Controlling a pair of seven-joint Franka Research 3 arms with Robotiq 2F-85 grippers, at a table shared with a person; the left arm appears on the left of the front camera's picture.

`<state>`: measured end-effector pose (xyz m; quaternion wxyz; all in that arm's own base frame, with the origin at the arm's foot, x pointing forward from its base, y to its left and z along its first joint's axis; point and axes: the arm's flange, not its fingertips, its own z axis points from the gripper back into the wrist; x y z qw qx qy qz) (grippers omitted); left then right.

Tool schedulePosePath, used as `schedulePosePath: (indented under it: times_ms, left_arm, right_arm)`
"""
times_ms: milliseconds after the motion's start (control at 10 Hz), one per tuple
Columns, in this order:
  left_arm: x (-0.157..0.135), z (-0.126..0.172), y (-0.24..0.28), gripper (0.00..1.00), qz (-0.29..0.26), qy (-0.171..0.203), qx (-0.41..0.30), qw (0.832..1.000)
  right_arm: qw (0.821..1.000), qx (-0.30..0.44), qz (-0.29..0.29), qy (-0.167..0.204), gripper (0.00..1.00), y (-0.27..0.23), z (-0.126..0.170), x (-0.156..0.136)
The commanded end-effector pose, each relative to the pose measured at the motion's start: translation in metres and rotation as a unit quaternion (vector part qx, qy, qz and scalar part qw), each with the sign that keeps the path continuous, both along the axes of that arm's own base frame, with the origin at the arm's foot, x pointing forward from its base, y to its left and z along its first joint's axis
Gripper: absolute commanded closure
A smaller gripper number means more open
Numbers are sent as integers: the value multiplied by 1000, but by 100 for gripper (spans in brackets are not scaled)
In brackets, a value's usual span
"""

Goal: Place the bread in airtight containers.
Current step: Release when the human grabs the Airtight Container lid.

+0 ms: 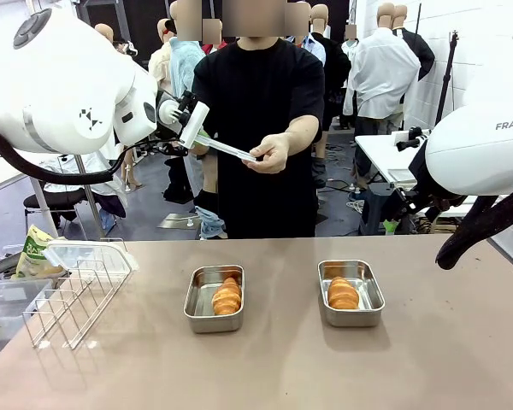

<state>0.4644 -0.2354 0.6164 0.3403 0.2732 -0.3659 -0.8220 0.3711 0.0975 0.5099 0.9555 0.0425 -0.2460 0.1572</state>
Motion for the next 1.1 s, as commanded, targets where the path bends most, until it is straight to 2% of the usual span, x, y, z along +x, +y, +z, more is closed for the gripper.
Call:
schedulePosePath:
  times_ms: [0,400,500,1000]
  left_arm:
    - [5,2,5,87,-17,-2,9,1000]
    - [15,9,-5,7,-43,0,34,998]
    - [17,11,-6,0,-46,3,39,998]
    - [19,12,-10,0,-51,1,39,998]
  right_arm:
    - [1000,-1,0,1,0,-1,0,0]
    - [1000,-1,0,1,0,-1,0,0]
    - [1000,-1,0,1,0,-1,0,0]
    - [1000,-1,0,1,0,-1,0,0]
